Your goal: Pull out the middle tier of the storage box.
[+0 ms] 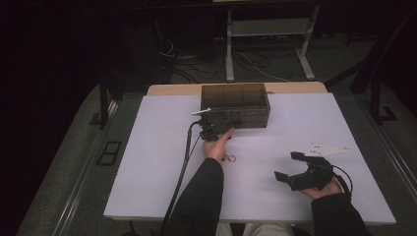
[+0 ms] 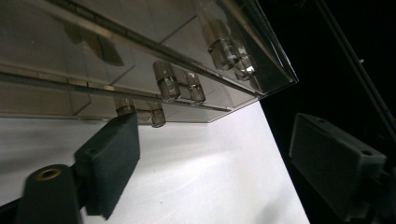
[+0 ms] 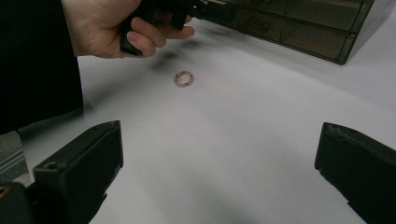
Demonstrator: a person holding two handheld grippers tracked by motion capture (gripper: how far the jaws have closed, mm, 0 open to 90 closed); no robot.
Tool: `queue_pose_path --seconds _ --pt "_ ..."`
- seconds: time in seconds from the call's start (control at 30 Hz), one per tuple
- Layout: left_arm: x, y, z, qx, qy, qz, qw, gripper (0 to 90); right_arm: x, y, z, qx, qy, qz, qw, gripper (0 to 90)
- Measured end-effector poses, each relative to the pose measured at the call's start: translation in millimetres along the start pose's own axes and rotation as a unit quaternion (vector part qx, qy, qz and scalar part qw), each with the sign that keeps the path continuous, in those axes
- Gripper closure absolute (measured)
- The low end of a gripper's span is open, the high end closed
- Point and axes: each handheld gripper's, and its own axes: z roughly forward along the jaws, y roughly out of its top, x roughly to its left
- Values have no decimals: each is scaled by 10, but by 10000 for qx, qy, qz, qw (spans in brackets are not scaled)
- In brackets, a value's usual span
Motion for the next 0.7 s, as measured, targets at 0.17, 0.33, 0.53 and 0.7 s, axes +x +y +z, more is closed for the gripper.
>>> queue_pose_path --seconds 0.17,0.33,0.53,0.7 --pt "28 -13 22 -27 29 -219 9998 225 2 0 2 13 16 -8 10000 5" --pt "58 -12 29 -134 -31 -506 9986 285 0 0 2 13 18 -11 10000 4" --pt "99 -26 22 -277 10 -804 9964 382 1 0 3 19 24 -14 10000 4" --pt "123 -38 20 -299 71 -925 9952 492 1 0 3 24 26 -14 10000 4"
